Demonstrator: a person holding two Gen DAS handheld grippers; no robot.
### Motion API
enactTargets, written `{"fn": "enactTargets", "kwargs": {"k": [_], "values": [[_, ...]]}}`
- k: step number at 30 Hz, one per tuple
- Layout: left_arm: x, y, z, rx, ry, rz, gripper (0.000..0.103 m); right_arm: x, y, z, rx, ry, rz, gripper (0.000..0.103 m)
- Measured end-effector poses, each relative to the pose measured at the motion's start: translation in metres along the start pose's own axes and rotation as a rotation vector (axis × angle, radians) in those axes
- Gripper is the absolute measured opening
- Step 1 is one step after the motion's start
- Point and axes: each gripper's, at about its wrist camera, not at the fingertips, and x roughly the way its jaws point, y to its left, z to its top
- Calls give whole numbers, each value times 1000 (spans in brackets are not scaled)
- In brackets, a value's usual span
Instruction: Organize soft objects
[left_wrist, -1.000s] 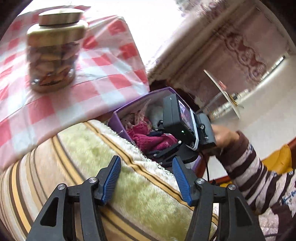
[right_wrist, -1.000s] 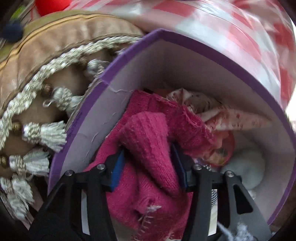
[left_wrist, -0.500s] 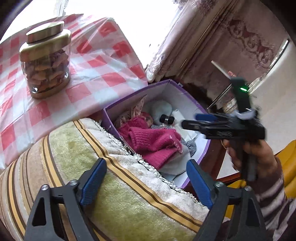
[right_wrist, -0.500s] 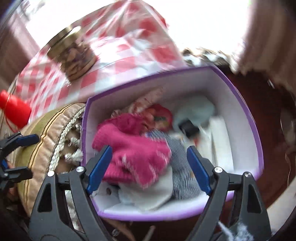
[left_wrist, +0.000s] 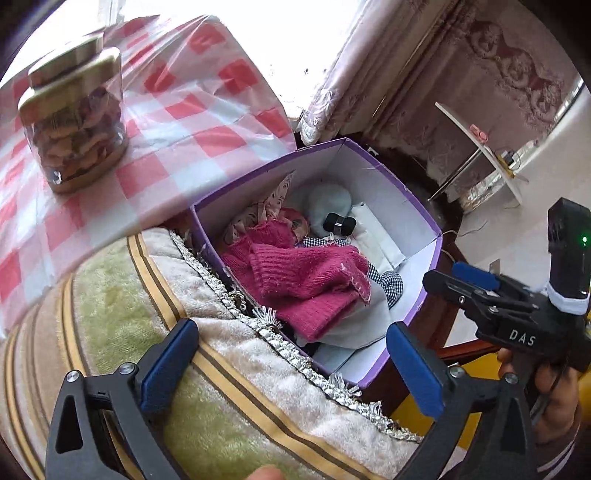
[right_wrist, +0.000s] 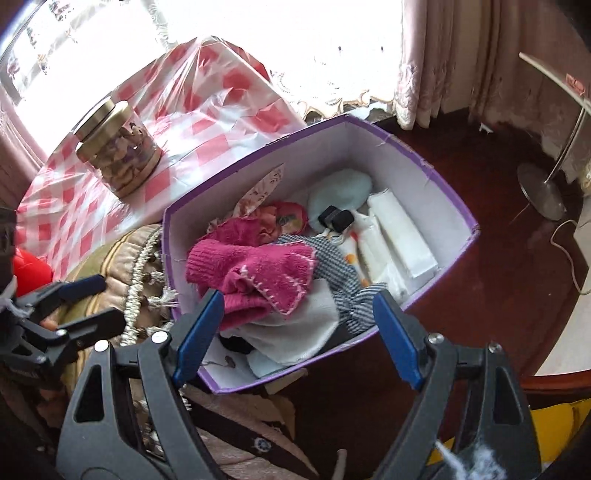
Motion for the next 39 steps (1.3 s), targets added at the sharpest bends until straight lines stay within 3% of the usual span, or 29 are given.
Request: {"fn": "enactTargets", "kwargs": {"k": [39], "values": [[6,1,-1,1,-12,8,103,9,7,-2,-10,26,7,85]]}}
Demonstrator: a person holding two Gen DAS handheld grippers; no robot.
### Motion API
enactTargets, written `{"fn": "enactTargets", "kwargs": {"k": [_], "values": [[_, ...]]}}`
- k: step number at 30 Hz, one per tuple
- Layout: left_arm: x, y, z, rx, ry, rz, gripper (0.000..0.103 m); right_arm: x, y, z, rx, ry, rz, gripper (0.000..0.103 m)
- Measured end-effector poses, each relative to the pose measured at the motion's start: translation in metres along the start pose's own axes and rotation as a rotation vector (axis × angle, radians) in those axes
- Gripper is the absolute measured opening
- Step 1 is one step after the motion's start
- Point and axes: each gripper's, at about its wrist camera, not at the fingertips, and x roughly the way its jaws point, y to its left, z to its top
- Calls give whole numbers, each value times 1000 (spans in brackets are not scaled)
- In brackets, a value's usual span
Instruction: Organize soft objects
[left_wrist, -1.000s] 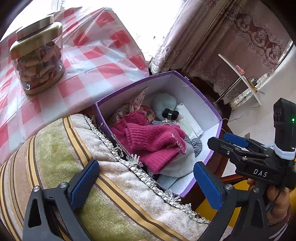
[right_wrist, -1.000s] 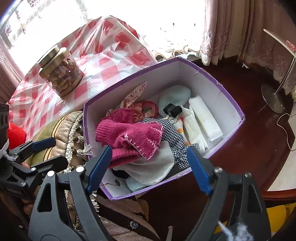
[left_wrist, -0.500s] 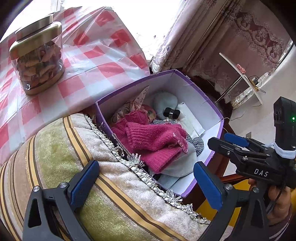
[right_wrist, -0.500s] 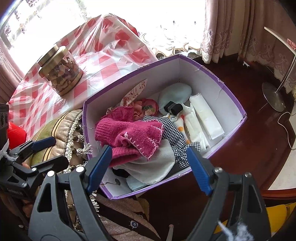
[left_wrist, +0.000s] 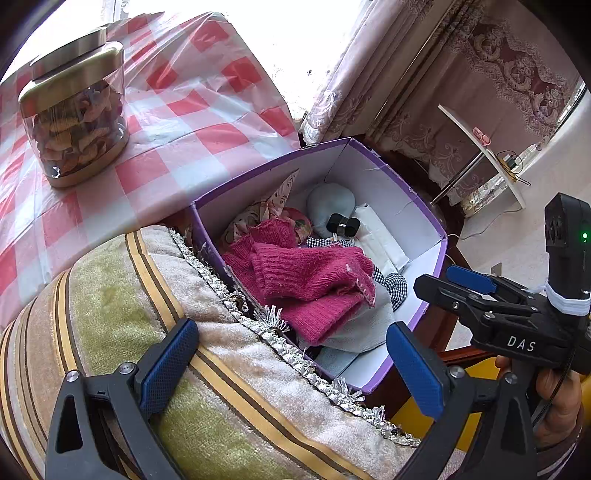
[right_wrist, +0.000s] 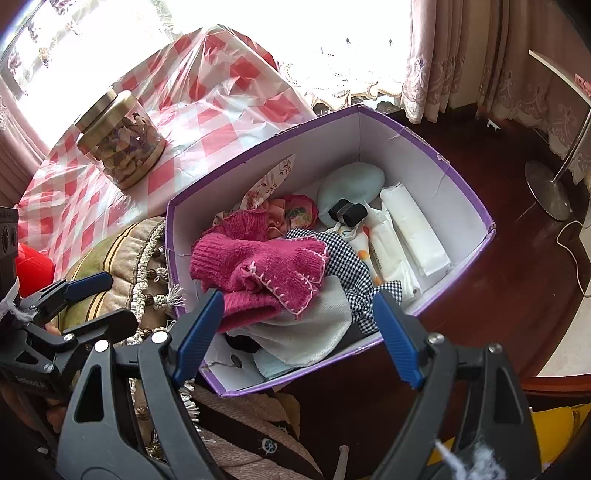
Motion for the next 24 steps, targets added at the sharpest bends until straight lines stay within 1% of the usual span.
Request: {"fn": "enactTargets", "kwargs": {"k": [20,24], "values": [[0,0,0,2,-1,-1,103,2,0,-2,7,8,2,85],[-3,1,-1,3,-38,-7,103,3,2,-2,5,12,0,85]]}}
